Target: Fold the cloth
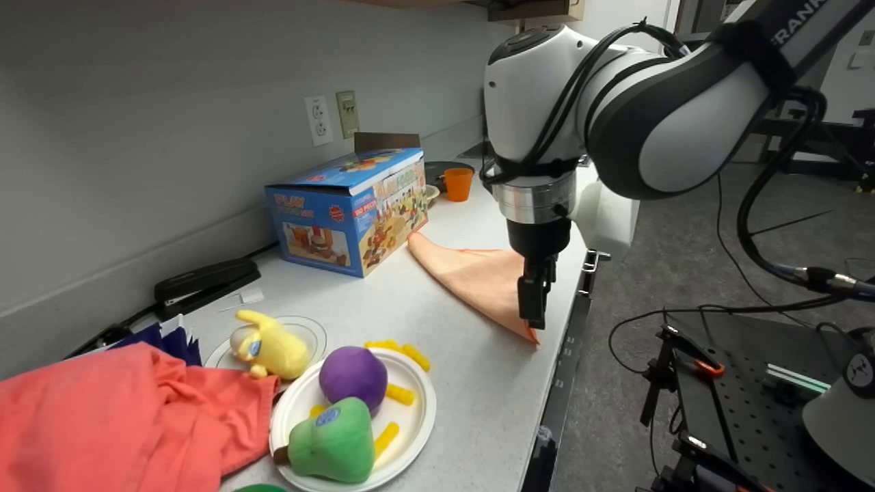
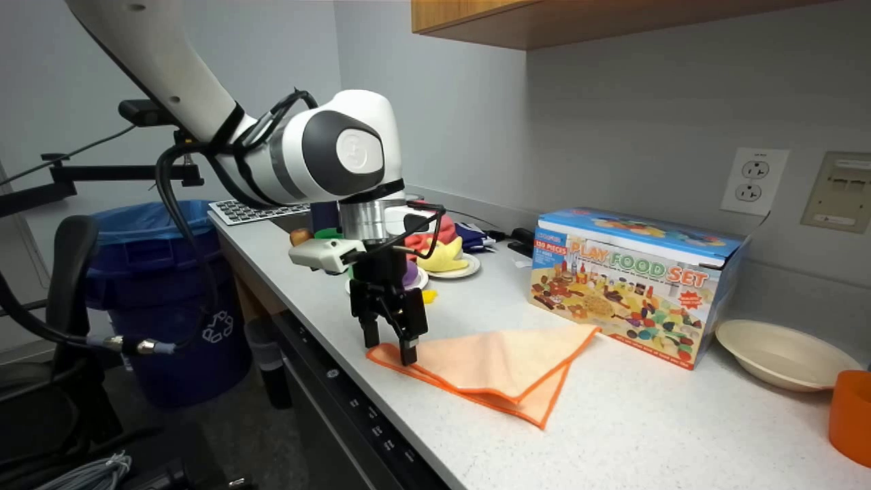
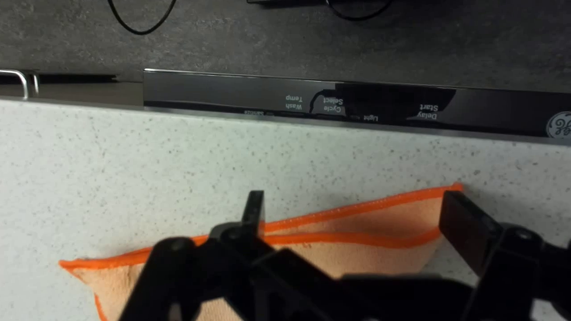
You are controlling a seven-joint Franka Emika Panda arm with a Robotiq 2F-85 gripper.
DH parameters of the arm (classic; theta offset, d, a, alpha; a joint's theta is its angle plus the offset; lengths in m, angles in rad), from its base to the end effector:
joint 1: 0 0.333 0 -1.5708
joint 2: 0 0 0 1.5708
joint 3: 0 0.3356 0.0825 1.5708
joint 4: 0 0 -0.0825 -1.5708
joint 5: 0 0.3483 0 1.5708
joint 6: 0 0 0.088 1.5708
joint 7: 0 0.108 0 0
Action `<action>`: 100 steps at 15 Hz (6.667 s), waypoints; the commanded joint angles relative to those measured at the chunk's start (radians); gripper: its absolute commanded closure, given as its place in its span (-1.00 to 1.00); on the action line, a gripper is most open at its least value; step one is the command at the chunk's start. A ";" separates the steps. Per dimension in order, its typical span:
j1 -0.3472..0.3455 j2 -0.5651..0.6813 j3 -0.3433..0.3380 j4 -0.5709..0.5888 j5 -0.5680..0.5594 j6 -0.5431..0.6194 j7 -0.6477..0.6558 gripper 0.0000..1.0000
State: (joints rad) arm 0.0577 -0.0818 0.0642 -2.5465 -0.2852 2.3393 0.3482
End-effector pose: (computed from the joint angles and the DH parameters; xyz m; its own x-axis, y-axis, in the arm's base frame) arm 0.4091 0.0454 0.3366 0.9970 -0.0231 -0.0734 -0.0065 -0.9756 0.2194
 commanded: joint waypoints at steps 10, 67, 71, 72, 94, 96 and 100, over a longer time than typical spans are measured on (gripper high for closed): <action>0.010 0.038 0.023 0.008 0.054 0.060 -0.019 -1.00; -0.112 0.347 -0.113 0.669 -0.014 -0.200 -0.466 0.99; -0.106 0.392 -0.119 0.728 -0.027 -0.189 -0.429 0.99; -0.105 0.401 -0.120 0.738 -0.031 -0.189 -0.424 0.99; -0.036 0.253 -0.133 0.525 -0.043 -0.170 -0.073 -1.00; -0.025 0.193 -0.117 0.446 -0.009 -0.179 -0.020 -1.00; -0.016 0.049 -0.087 0.310 0.035 -0.167 0.077 -1.00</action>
State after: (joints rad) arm 0.0357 0.1041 -0.0358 -2.1208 -0.2857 2.1685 0.3664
